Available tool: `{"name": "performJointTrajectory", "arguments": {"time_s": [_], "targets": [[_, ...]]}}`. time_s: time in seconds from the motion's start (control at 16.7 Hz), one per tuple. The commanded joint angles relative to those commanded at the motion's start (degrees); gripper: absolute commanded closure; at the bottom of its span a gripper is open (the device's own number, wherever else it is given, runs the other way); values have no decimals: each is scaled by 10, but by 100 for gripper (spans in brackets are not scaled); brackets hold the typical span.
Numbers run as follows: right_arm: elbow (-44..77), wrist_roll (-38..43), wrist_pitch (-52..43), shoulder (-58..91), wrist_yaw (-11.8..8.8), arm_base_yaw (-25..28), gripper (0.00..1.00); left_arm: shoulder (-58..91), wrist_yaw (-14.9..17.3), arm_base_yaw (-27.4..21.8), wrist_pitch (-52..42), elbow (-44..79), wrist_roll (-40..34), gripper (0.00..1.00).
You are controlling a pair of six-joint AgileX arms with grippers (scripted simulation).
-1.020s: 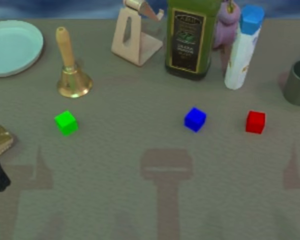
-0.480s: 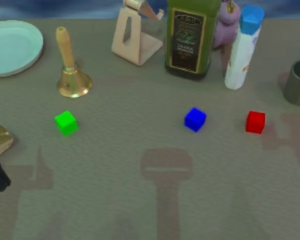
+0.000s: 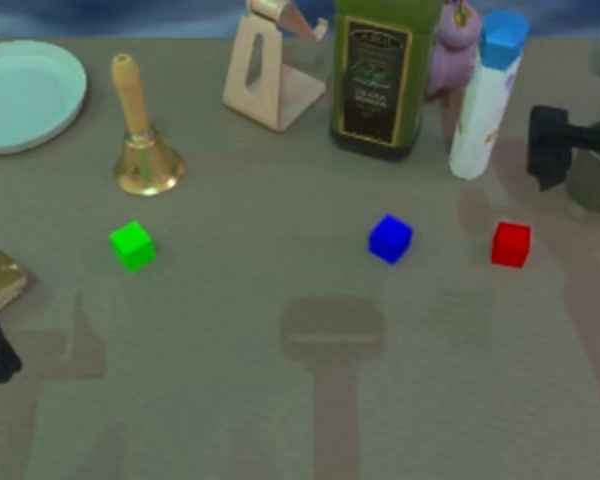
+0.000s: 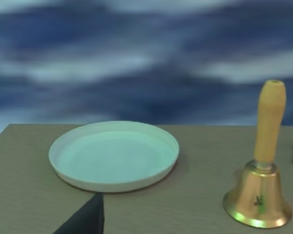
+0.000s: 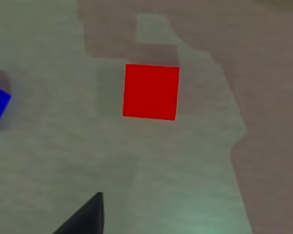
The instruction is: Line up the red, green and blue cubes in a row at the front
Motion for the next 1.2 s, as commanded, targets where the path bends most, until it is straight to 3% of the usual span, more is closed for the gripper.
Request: {"name": "performJointTrajectory", "arguments": {"time_s": [0.3, 0.54, 0.96, 1.2], "targets": [[178, 48, -111, 197, 0, 27, 0, 0, 0, 0, 0, 0, 0, 0], [252, 68, -150, 273, 0, 37, 0, 0, 0, 0, 0, 0, 0, 0], [248, 67, -141, 279, 0, 36, 0, 0, 0, 0, 0, 0, 0, 0], [196, 68, -59, 306, 0, 37, 0, 0, 0, 0, 0, 0, 0, 0]]}}
